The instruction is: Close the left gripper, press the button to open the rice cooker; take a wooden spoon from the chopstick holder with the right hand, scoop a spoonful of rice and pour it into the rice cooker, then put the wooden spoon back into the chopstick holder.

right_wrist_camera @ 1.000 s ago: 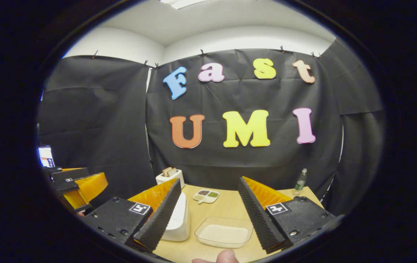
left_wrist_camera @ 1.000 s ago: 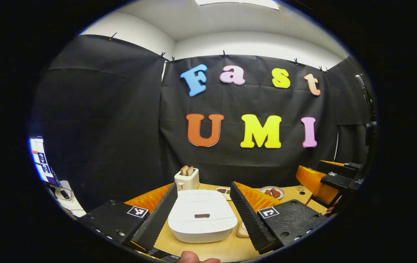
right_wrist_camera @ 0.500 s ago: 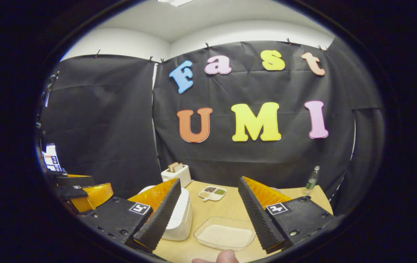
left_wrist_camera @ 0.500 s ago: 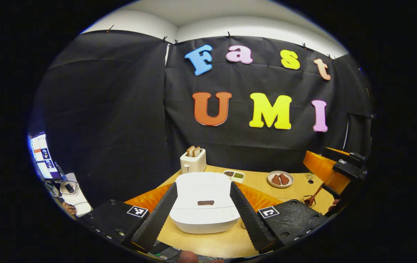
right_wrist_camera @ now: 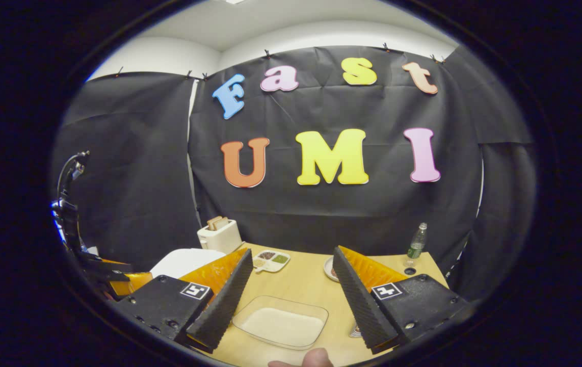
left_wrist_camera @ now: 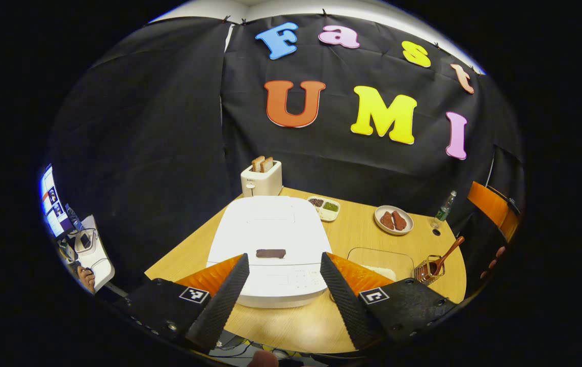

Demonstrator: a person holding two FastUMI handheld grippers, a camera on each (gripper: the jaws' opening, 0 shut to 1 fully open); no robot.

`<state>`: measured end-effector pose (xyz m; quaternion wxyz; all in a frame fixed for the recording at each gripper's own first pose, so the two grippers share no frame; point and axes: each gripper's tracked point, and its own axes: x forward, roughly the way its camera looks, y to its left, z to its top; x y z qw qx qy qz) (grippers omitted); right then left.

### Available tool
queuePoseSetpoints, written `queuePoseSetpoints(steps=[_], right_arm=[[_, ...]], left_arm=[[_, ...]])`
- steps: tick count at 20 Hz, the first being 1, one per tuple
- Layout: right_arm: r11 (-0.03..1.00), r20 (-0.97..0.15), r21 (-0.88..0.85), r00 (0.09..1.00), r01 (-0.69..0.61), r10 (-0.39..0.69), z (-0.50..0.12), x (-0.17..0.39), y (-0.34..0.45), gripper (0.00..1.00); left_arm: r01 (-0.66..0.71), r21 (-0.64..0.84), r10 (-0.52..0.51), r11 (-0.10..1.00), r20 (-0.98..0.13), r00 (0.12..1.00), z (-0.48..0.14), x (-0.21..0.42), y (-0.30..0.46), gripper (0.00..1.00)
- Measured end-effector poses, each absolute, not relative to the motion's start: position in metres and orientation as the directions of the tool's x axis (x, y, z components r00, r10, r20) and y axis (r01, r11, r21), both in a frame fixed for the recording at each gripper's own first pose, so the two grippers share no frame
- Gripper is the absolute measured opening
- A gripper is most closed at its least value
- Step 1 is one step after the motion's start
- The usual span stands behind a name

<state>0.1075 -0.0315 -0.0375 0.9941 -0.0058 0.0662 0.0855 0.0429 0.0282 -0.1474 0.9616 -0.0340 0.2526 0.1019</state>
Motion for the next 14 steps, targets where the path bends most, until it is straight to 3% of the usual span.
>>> queuePoseSetpoints(steps=[1,2,4,5,8,10,11,14], right_arm=[[0.988,-0.138,0.002,0.978,-0.157,0.156,-0.040,0.110,-0.040,1.00],[0.989,-0.142,0.006,0.979,-0.145,0.144,-0.041,0.113,-0.047,1.00],[0.992,-0.151,0.022,0.980,-0.127,0.129,-0.046,0.116,-0.057,1.00],[0.992,-0.156,0.028,0.980,-0.123,0.125,-0.049,0.118,-0.059,0.99],[0.992,-0.164,0.032,0.979,-0.121,0.124,-0.051,0.124,-0.063,1.00],[0.992,-0.169,0.041,0.978,-0.121,0.126,-0.054,0.127,-0.063,1.00],[0.991,-0.176,0.045,0.976,-0.123,0.129,-0.057,0.128,-0.063,1.00],[0.993,-0.186,0.040,0.975,-0.115,0.121,-0.062,0.129,-0.070,0.99]], left_arm=[[-0.218,-0.013,0.180,0.976,-0.519,0.836,-0.156,0.048,0.032,0.85],[-0.219,-0.014,0.176,0.976,-0.542,0.822,-0.164,0.053,0.035,0.69],[-0.214,-0.009,0.170,0.977,-0.575,0.800,-0.174,0.062,0.040,0.57],[-0.214,-0.008,0.168,0.977,-0.589,0.790,-0.175,0.066,0.044,0.57],[-0.219,-0.031,0.156,0.975,-0.605,0.781,-0.181,0.083,0.056,0.10],[-0.222,-0.036,0.154,0.974,-0.611,0.776,-0.189,0.095,0.064,0.07],[-0.213,-0.055,0.132,0.976,-0.629,0.766,-0.193,0.099,0.063,0.00],[-0.195,-0.082,0.096,0.977,-0.648,0.755,-0.206,0.108,0.062,0.00]])
